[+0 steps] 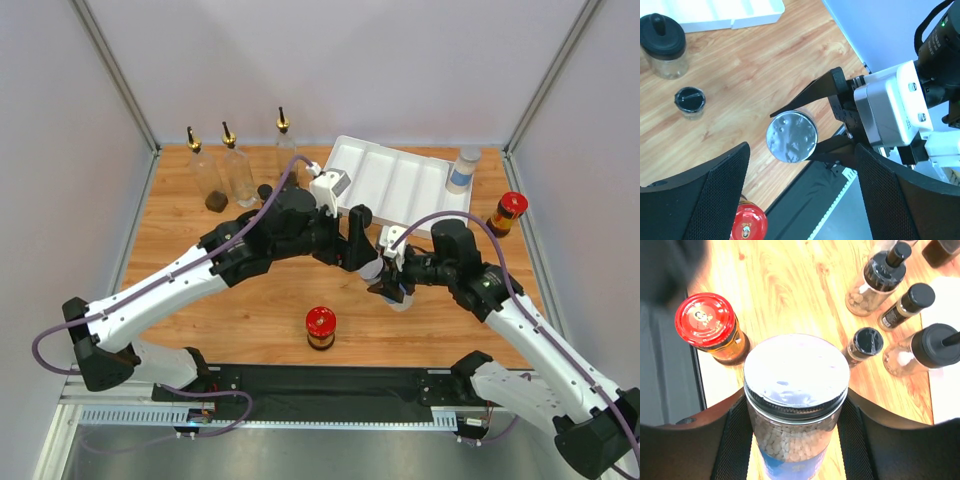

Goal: Organize the condiment bottles
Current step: Place the bottle in the storage box.

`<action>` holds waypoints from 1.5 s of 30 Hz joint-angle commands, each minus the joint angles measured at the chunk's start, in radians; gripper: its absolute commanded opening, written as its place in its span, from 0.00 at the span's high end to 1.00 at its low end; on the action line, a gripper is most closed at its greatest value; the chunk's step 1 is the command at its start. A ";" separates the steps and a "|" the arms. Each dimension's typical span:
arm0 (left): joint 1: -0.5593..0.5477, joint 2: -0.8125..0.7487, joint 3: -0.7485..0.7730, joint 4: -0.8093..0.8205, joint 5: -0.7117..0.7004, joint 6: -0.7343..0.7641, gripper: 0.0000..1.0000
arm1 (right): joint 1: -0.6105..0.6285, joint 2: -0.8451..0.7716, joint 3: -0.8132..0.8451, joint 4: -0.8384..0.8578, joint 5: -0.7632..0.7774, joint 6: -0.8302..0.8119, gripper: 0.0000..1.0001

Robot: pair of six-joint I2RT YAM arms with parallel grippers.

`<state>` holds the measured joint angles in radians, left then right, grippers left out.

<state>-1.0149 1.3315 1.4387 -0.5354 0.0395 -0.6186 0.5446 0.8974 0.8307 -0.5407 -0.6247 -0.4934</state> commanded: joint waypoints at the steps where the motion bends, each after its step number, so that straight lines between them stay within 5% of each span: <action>1: -0.008 -0.035 0.005 -0.014 -0.036 0.051 0.08 | -0.015 -0.011 0.025 0.008 -0.017 -0.023 0.78; 10: 0.003 -0.196 -0.027 -0.132 -0.266 0.246 0.03 | -0.120 -0.018 0.057 0.033 0.031 0.001 0.77; 29: 0.061 -0.512 -0.414 -0.112 -0.642 0.531 0.00 | -0.655 0.235 0.222 0.214 -0.139 0.067 0.76; 45: 0.079 -0.571 -0.583 -0.063 -0.714 0.539 0.00 | -0.684 0.368 0.229 0.423 -0.116 0.161 0.76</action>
<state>-0.9440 0.7750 0.8684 -0.6430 -0.6437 -0.1013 -0.1345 1.2572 1.0126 -0.2443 -0.7261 -0.3611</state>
